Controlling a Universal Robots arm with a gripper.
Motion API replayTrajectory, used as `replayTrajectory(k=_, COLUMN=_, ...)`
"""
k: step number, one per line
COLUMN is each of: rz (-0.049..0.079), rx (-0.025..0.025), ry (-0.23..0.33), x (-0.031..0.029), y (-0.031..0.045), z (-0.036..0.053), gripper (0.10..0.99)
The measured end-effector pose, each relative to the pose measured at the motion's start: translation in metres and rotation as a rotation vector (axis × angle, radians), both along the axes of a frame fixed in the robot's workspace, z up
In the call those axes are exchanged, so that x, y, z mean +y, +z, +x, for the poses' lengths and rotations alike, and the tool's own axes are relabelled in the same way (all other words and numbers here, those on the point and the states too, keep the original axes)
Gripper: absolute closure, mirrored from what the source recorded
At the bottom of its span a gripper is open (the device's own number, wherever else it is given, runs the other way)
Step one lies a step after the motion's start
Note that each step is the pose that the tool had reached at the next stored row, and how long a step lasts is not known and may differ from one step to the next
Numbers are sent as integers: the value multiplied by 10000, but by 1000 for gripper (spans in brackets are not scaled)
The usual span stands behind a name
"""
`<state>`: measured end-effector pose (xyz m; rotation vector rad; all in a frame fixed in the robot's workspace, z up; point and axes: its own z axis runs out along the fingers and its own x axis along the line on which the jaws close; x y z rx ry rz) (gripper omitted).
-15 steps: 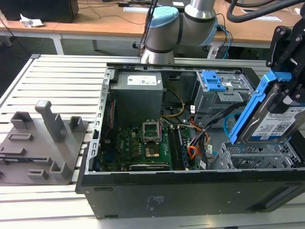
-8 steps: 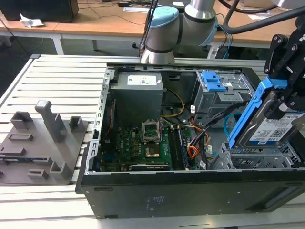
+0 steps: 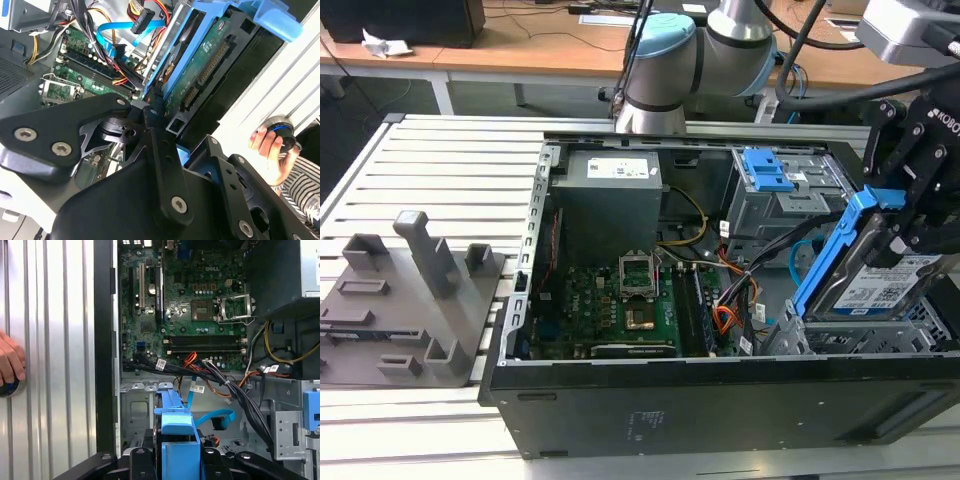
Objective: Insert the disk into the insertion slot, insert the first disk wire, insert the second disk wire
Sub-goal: 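Insert the disk into the insertion slot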
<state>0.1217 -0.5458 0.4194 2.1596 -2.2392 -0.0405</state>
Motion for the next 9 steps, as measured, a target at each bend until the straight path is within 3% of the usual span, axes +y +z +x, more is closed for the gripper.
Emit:
replayTrajectory(k=4, rz=0, rx=0, ry=0, x=0, y=-136, z=0, gripper=722)
replayTrajectory(k=9, rz=2, rx=0, ry=0, x=0, y=-248, z=0, gripper=722)
